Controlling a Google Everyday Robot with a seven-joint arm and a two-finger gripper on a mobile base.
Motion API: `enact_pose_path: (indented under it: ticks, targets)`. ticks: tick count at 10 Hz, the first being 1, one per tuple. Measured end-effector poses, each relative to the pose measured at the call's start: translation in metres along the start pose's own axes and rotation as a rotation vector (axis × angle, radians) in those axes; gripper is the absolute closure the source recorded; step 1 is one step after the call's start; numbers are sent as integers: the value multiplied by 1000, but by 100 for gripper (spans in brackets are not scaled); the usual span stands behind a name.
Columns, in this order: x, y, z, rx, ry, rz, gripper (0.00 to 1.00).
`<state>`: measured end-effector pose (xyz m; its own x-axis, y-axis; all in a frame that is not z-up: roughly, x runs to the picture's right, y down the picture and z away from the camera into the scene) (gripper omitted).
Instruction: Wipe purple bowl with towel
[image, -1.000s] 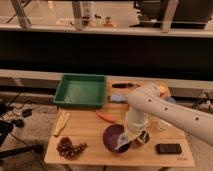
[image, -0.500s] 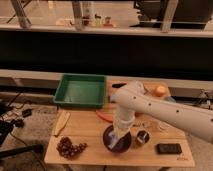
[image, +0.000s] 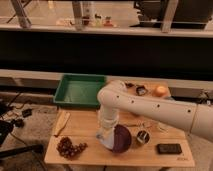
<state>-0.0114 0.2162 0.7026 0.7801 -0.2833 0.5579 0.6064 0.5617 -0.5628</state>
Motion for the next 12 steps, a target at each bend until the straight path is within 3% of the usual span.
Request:
enact_pose_path:
  ticks: [3, 9, 12]
  targets:
    - [-6, 16, -4, -5, -17, -13, 86]
    - [33, 87, -27, -24, -4, 87, 86]
    - [56, 90, -29, -24, 23, 135, 86]
